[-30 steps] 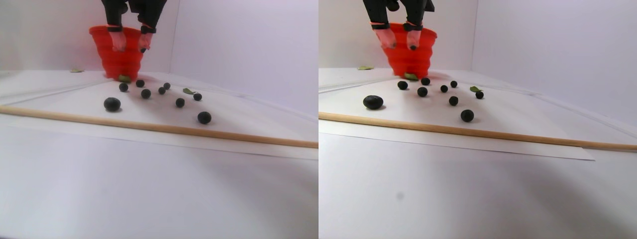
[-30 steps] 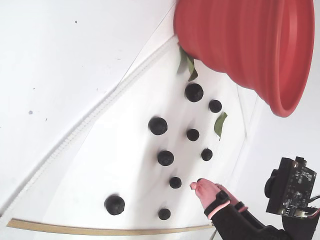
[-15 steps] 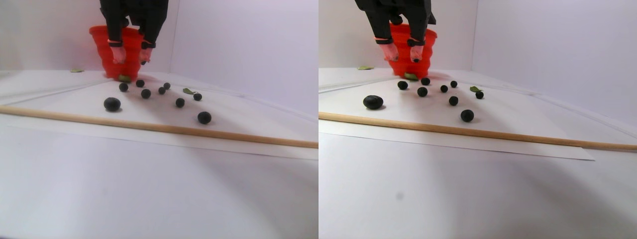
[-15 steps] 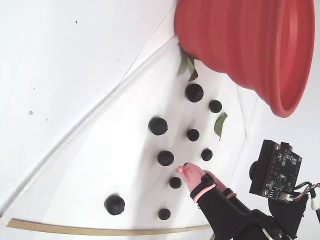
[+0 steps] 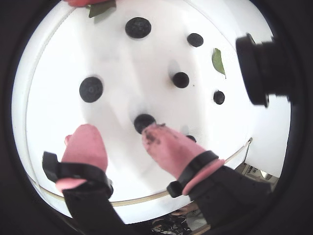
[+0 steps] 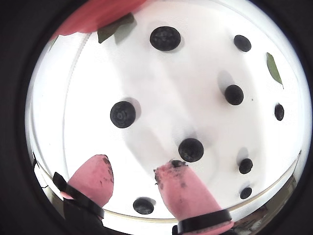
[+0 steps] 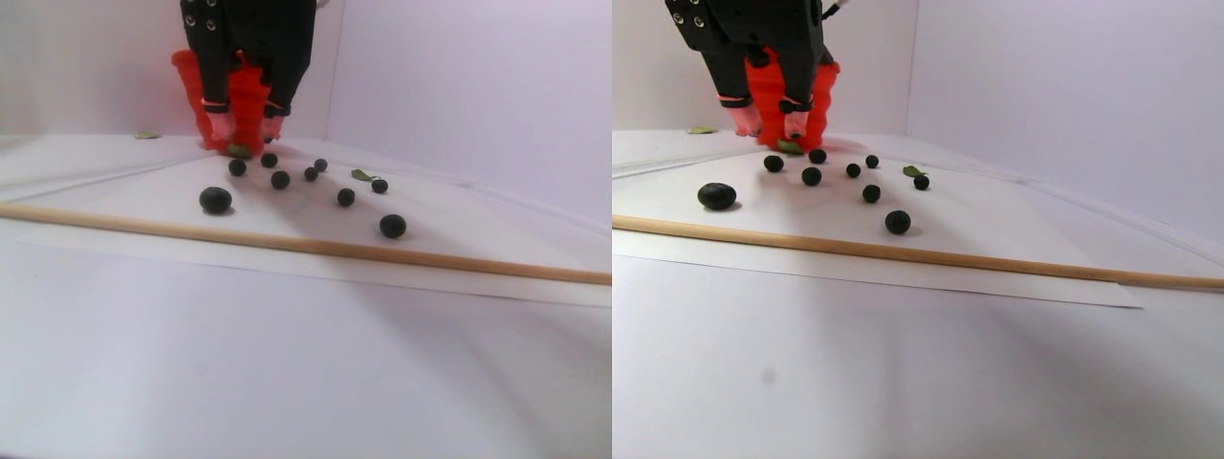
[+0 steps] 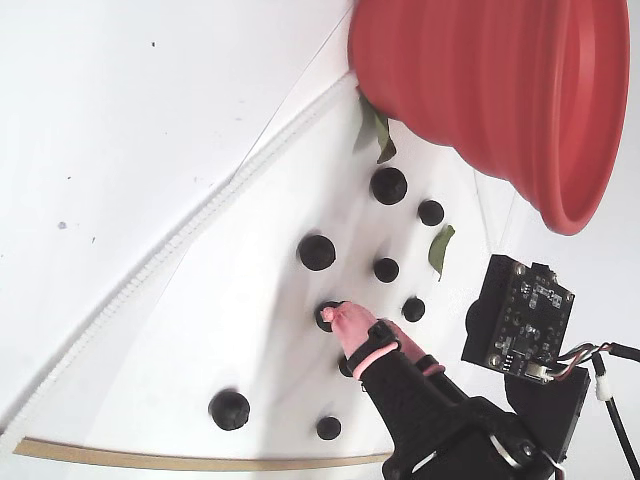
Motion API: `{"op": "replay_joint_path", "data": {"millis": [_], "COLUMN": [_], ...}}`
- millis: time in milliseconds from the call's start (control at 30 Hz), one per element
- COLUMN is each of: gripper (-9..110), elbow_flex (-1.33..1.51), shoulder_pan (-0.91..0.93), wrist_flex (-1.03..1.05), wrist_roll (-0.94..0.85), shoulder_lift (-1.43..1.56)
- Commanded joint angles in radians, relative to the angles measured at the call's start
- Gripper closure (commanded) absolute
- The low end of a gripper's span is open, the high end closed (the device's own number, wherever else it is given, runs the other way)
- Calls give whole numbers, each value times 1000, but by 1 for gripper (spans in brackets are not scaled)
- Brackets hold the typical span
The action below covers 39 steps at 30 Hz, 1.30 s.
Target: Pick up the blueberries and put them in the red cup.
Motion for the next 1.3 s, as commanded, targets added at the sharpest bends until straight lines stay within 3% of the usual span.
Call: {"op": "replay_joint_path", "data": {"millis": [0,833,1267], "gripper": [84,83,83], "elbow_flex": [-14,-51,-97], "shoulder_pan": [-8,-34,-49], "wrist_flex": [-60,-334,-376], "wrist_roll": [2,-25,-12], "shoulder_lift": [-20,-258,-301]}}
